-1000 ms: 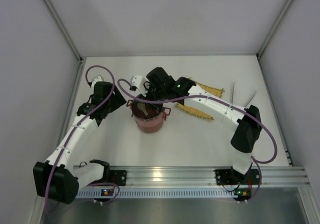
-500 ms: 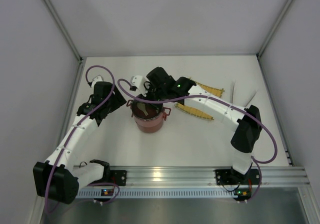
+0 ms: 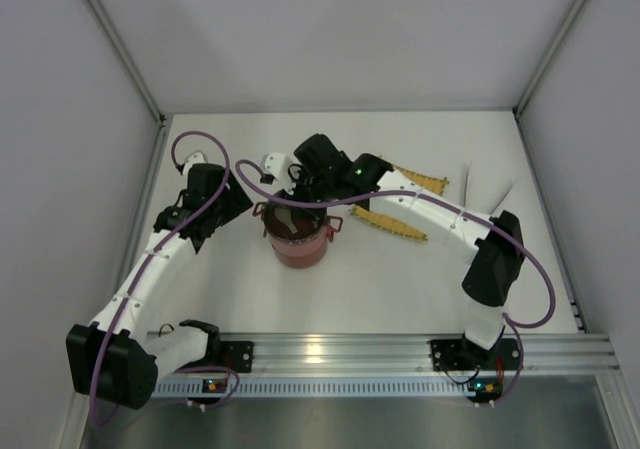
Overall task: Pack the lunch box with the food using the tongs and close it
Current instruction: Place the box lid in the packing box.
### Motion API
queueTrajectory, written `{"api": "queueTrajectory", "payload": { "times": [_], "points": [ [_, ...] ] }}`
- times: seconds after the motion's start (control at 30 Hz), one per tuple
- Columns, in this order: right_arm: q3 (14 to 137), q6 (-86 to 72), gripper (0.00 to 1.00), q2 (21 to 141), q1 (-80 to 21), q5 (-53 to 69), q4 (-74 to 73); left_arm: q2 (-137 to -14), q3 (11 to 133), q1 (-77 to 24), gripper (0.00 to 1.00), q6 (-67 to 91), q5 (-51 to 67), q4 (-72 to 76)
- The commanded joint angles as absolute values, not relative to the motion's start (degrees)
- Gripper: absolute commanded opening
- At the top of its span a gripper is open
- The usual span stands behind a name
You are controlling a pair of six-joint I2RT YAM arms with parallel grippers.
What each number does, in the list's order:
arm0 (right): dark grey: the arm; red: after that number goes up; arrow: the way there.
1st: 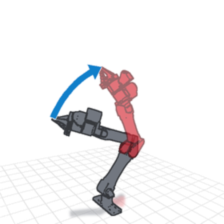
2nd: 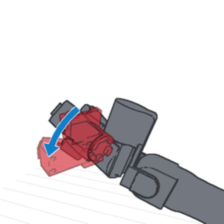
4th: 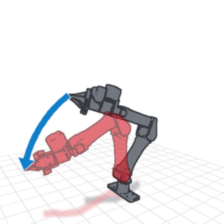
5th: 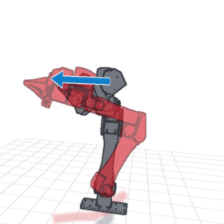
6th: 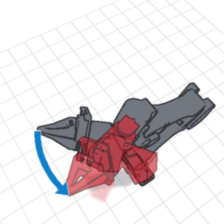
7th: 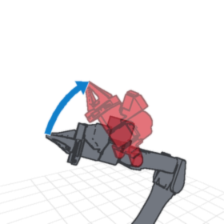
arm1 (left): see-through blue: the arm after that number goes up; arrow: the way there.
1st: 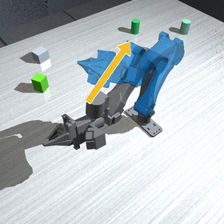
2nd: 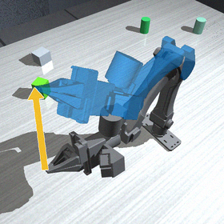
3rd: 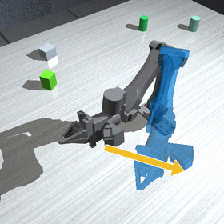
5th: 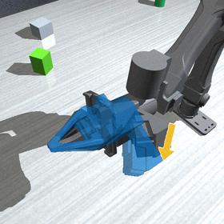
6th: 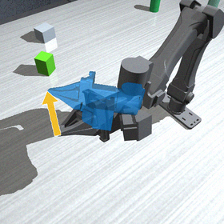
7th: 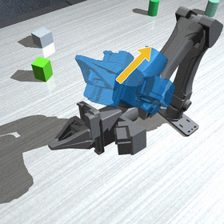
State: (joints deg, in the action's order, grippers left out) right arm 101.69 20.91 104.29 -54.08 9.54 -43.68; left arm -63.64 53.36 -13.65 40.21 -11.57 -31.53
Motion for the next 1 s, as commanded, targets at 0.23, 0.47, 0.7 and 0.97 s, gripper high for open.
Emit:
{"api": "queueTrajectory", "payload": {
  "times": [0.23,0.47,0.7,0.97],
  "points": [
    [104.9,21.6,0.01,100.6,-53.5,11.7,-46.1,-62.9,55.9,-13.8,0.72,38.8,-11.8,-32.1],
    [105.2,21.9,0.00,100.0,-53.3,11.9,-46.2,-63.0,56.2,-13.8,0.72,38.8,-11.8,-32.1],
    [105.2,23.6,0.00,99.5,-53.2,13.3,-47.9,-63.0,56.2,-13.8,0.72,38.8,-11.8,-32.0],
    [105.0,24.4,0.00,99.4,-53.2,13.6,-47.3,-62.8,56.2,-13.8,0.72,38.8,-11.7,-32.3]
  ]
}}
